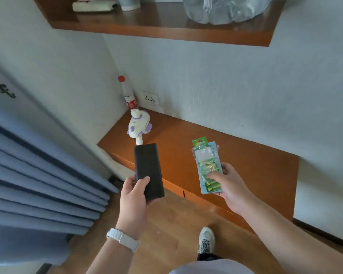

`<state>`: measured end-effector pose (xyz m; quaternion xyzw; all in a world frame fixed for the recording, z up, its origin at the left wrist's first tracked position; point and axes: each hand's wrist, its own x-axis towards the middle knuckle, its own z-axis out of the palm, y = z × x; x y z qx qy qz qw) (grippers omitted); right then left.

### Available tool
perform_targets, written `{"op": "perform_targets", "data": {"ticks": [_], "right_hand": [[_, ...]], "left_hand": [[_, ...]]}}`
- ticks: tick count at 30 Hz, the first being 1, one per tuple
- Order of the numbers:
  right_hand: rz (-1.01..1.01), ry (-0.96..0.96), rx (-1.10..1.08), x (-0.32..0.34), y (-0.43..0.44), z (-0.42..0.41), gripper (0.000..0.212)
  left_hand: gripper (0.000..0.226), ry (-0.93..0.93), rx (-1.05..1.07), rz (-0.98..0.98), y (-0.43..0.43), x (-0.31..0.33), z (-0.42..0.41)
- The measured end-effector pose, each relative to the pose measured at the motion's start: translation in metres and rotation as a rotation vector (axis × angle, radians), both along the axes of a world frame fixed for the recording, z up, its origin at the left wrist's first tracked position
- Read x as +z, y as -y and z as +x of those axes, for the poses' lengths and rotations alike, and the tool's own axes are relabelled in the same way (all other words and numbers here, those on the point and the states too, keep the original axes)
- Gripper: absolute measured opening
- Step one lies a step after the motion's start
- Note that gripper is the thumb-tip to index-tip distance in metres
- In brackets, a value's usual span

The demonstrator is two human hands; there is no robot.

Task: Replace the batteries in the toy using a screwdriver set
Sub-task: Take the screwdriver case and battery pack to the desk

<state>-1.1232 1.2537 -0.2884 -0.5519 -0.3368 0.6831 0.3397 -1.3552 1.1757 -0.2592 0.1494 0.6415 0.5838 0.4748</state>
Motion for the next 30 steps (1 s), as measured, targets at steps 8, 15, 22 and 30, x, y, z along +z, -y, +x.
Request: {"op": "perform_targets", "data": {"ticks": [8, 15, 22, 30], "right_hand": [[-0.049, 0.043, -0.039, -0.035, -0.069, 0.023, 0.039], [-0.083, 0.159, -0.117, -0.078, -0.071, 0.042, 0.046], [-0.087, 0.360, -0.238, -0.110, -0.065, 0.065, 0.050], [-0.134, 0.490, -0.352, -0.136, -0.054, 0.070, 0.049]], "left_hand": [[0.021, 0.035, -0.151, -0.085, -0.086, -0.018, 0.030], [0.020, 0.062, -0.275, -0.157, -0.132, -0.036, 0.035], [0.017, 0.039, -0.461, -0.261, -0.173, -0.056, 0.034], [0.017, -0.003, -0.720, -0.279, -0.206, -0.069, 0.025]]}}
